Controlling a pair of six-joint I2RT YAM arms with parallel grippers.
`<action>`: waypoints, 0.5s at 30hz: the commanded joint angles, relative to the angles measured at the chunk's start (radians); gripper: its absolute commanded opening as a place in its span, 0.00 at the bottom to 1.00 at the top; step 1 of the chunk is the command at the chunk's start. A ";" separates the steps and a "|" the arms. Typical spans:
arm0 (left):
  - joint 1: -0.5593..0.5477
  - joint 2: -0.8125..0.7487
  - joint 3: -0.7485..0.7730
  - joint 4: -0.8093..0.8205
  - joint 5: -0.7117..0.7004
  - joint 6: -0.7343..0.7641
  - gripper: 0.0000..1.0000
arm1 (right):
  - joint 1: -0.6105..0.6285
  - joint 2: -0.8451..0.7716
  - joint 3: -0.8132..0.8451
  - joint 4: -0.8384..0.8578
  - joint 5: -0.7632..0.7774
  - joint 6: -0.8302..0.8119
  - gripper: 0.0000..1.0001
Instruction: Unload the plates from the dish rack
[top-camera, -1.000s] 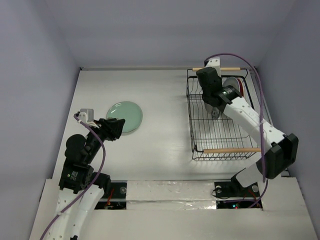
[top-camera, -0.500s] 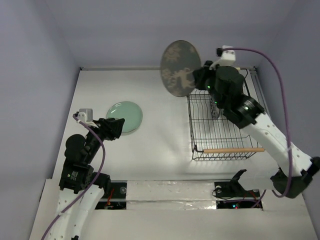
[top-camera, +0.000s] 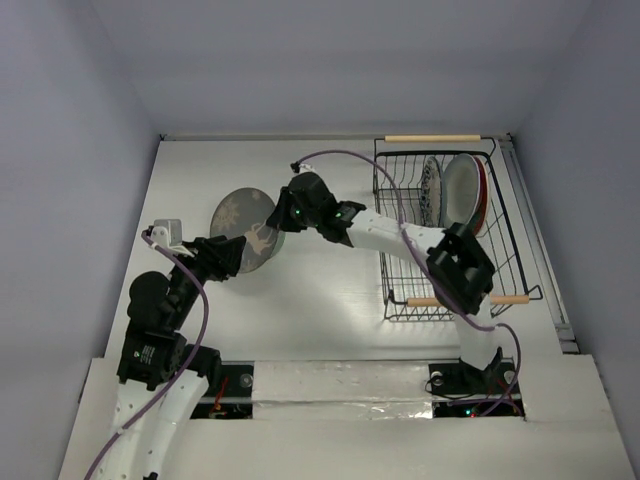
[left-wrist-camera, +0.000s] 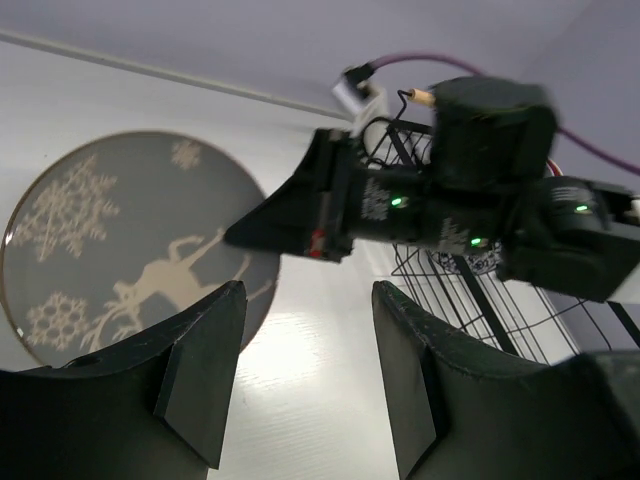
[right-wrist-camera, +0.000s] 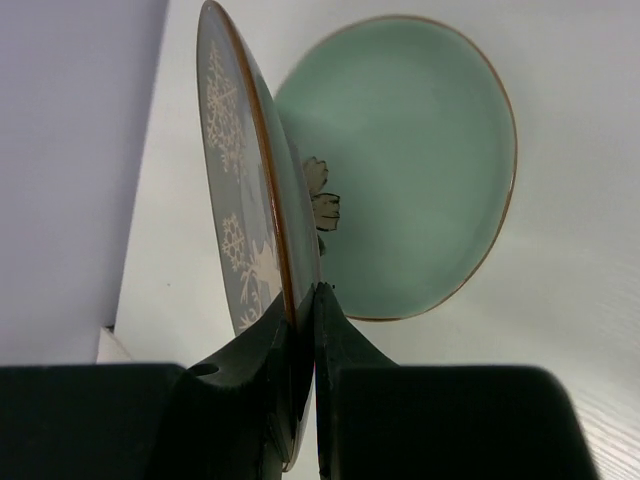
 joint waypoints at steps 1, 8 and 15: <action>0.004 -0.008 0.011 0.024 -0.010 0.001 0.50 | 0.011 -0.010 0.158 0.253 -0.051 0.124 0.00; 0.004 -0.008 0.008 0.024 -0.004 -0.001 0.50 | 0.020 0.101 0.105 0.290 -0.033 0.198 0.00; 0.004 -0.007 0.008 0.029 -0.001 -0.002 0.50 | 0.020 0.141 0.074 0.296 0.022 0.235 0.03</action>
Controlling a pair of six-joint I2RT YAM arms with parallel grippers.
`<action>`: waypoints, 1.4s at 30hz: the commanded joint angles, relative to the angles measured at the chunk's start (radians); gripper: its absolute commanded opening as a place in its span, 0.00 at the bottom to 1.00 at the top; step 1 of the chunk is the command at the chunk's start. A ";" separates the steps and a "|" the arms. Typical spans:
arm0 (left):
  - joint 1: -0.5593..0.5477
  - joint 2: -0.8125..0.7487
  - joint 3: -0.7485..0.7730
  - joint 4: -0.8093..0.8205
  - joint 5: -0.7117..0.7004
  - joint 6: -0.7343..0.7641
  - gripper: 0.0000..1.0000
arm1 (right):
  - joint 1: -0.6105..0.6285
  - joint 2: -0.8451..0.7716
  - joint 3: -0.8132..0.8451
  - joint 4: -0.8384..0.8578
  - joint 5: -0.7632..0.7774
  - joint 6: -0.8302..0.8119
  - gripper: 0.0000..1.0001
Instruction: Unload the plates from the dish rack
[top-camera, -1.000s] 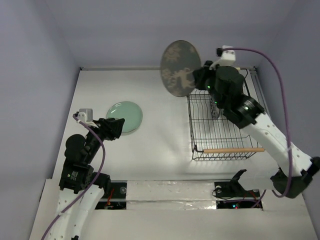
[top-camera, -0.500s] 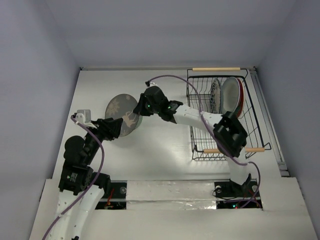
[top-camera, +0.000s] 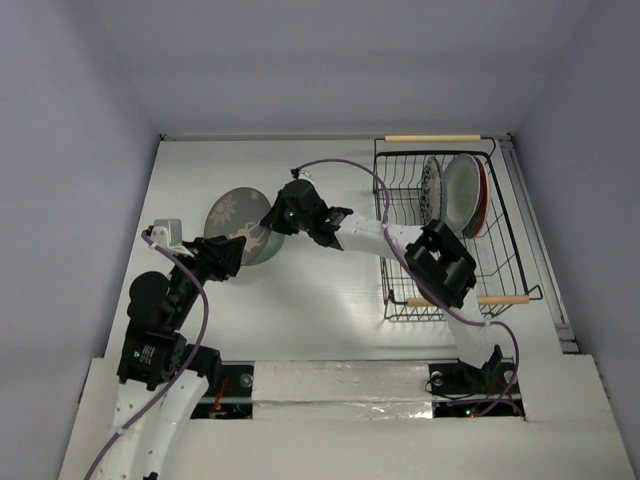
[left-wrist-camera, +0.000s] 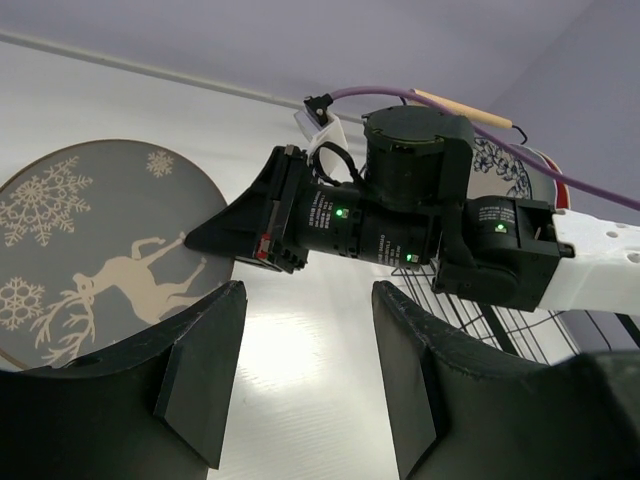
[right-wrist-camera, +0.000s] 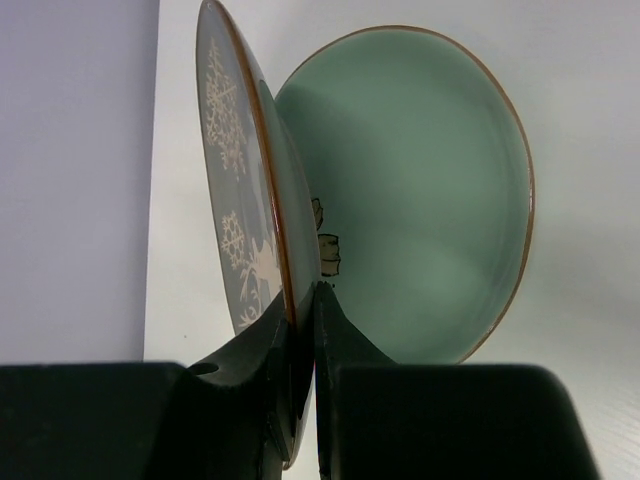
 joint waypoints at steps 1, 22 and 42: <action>0.004 -0.006 0.006 0.027 0.002 -0.002 0.50 | 0.005 -0.021 0.021 0.199 0.029 0.077 0.04; 0.004 -0.012 0.005 0.033 0.011 -0.002 0.50 | 0.005 -0.061 -0.011 -0.156 0.229 -0.165 0.91; 0.004 -0.013 0.002 0.039 0.018 -0.002 0.14 | -0.259 -0.698 -0.282 -0.525 0.816 -0.573 0.45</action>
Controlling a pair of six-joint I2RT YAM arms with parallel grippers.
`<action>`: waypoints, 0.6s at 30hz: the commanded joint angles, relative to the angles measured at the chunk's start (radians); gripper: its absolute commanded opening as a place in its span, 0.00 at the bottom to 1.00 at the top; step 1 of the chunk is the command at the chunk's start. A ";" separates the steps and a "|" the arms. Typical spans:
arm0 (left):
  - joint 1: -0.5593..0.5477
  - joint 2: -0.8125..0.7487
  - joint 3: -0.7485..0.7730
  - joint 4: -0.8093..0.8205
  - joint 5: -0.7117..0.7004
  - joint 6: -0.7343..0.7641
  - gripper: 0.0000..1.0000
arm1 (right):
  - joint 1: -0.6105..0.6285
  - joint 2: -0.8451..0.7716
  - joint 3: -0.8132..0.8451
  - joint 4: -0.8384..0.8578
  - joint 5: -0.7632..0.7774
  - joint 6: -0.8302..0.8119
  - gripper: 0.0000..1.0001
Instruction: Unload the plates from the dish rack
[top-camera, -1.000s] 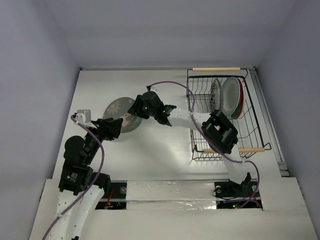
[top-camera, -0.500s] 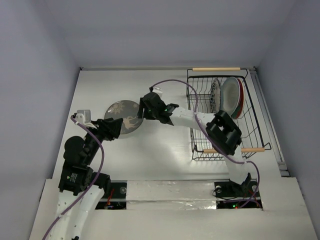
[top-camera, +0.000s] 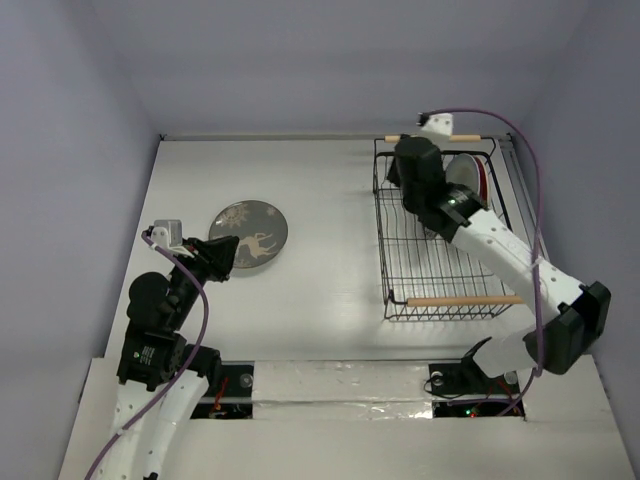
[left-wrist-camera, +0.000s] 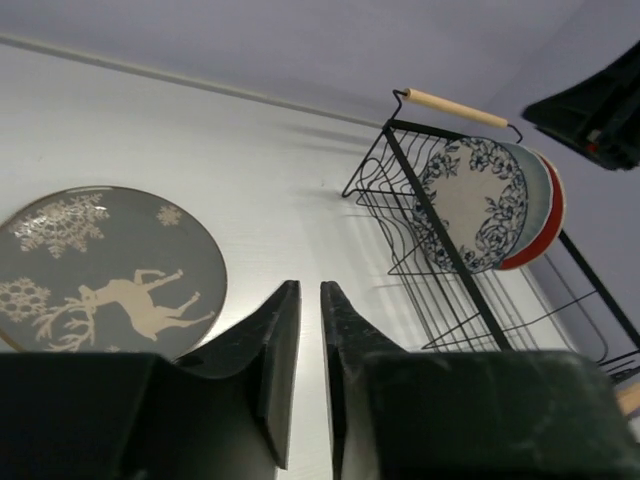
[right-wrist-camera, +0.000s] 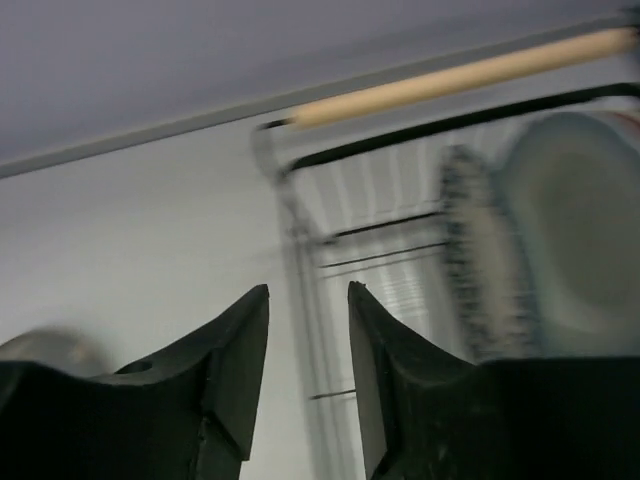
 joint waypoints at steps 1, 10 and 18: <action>0.004 -0.010 0.002 0.036 0.005 -0.002 0.12 | -0.120 -0.029 -0.103 -0.149 0.167 -0.085 0.45; 0.004 -0.007 0.005 0.030 -0.002 -0.002 0.21 | -0.251 0.022 -0.092 -0.231 0.233 -0.122 0.57; 0.004 -0.013 0.006 0.028 -0.002 -0.002 0.26 | -0.292 0.118 -0.069 -0.266 0.231 -0.151 0.36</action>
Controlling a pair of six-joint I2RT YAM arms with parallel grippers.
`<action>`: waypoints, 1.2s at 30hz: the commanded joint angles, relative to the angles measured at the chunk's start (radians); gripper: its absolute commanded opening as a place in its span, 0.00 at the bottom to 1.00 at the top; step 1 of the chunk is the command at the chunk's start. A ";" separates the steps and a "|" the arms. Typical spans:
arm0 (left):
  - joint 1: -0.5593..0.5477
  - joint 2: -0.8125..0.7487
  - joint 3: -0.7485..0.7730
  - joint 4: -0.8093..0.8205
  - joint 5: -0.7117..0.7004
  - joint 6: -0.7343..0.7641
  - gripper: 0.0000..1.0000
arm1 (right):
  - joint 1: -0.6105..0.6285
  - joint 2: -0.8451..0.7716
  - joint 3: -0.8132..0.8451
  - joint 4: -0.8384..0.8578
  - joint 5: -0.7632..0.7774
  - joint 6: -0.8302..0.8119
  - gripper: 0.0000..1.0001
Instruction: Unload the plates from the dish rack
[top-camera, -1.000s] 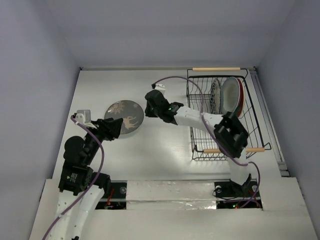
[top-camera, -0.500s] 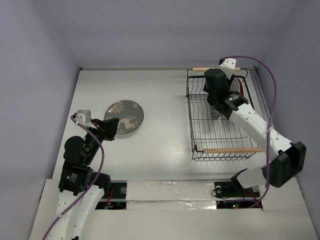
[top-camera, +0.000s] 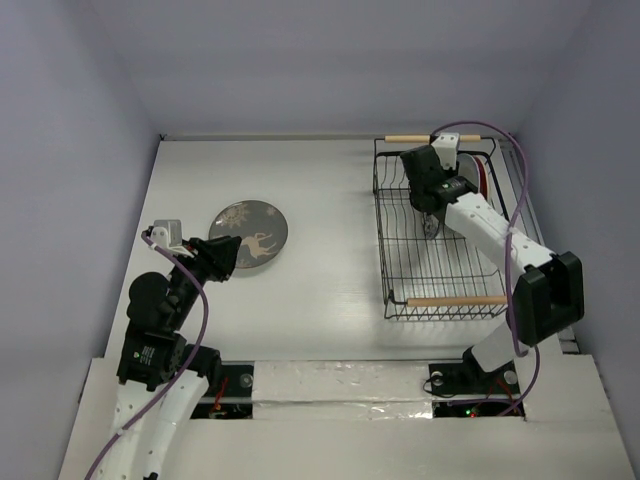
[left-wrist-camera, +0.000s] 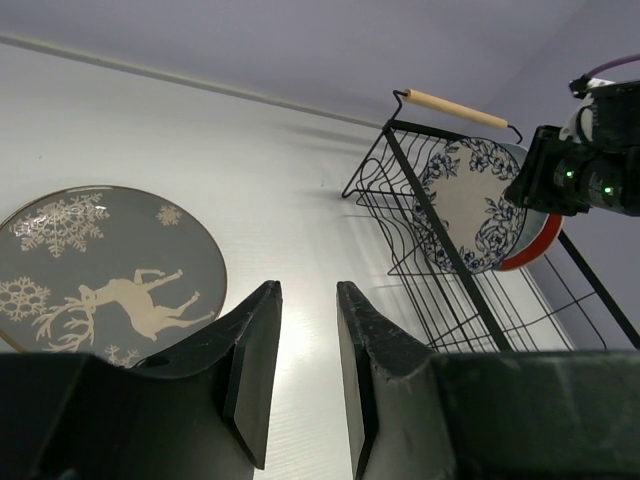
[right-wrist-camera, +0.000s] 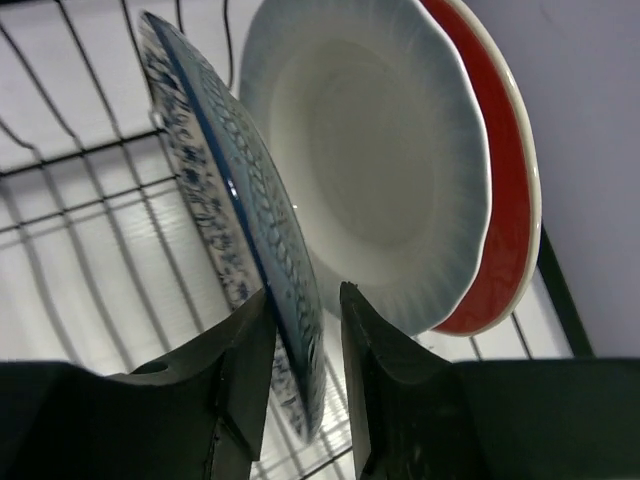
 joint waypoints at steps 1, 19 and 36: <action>0.003 -0.013 0.005 0.028 0.001 -0.001 0.26 | -0.013 0.035 0.057 -0.044 0.056 -0.026 0.36; 0.003 -0.023 0.006 0.030 0.001 0.001 0.28 | 0.005 -0.031 0.301 -0.135 0.257 -0.244 0.00; 0.003 -0.005 0.005 0.031 0.001 -0.001 0.28 | 0.094 -0.442 0.116 0.355 -0.606 0.093 0.00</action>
